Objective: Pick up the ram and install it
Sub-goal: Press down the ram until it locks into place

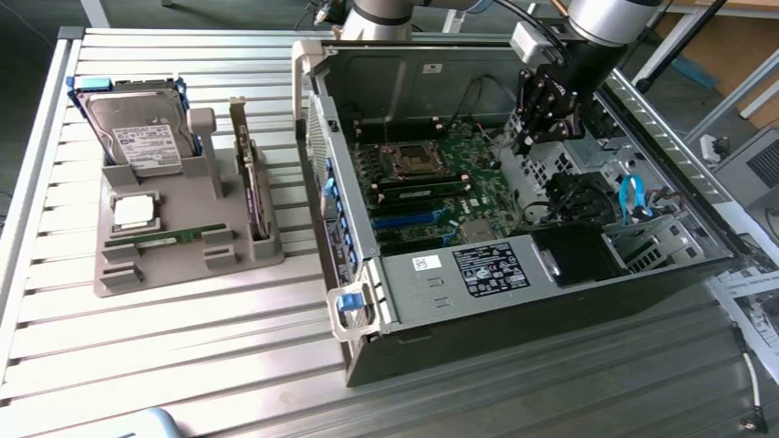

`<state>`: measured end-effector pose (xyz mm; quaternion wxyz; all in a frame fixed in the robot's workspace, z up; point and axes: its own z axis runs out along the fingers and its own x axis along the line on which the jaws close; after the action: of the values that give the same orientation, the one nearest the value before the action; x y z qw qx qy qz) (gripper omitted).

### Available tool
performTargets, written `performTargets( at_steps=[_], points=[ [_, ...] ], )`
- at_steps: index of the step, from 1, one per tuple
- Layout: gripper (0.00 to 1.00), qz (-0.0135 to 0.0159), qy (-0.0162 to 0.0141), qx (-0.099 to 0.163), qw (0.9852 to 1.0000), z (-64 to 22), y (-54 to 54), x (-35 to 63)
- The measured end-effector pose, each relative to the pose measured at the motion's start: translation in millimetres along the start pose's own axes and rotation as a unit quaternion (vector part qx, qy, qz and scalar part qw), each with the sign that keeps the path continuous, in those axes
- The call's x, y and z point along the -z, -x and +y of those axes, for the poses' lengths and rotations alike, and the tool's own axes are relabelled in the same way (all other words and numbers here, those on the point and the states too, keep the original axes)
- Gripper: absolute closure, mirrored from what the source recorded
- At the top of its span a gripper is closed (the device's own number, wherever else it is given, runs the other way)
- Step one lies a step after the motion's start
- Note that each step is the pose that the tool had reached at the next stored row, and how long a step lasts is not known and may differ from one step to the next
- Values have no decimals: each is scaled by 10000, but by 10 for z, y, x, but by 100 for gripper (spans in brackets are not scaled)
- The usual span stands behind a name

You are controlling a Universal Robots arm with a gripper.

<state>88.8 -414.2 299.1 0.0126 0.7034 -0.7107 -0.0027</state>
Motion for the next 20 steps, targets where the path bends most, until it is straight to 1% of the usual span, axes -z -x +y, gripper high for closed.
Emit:
performTargets(
  at_steps=[3, 9, 12, 16, 20],
  points=[
    [89, 0, 0, -9, 10000, 0, 0, 0],
    [89, -6, 4, -282, 9996, 0, 0, 0],
    [89, -10, 7, -465, 9989, 0, 0, 0],
    [89, -14, 9, -624, 9981, 0, 0, 0],
    [89, -18, 12, -817, 9967, 0, 0, 0]
  ],
)
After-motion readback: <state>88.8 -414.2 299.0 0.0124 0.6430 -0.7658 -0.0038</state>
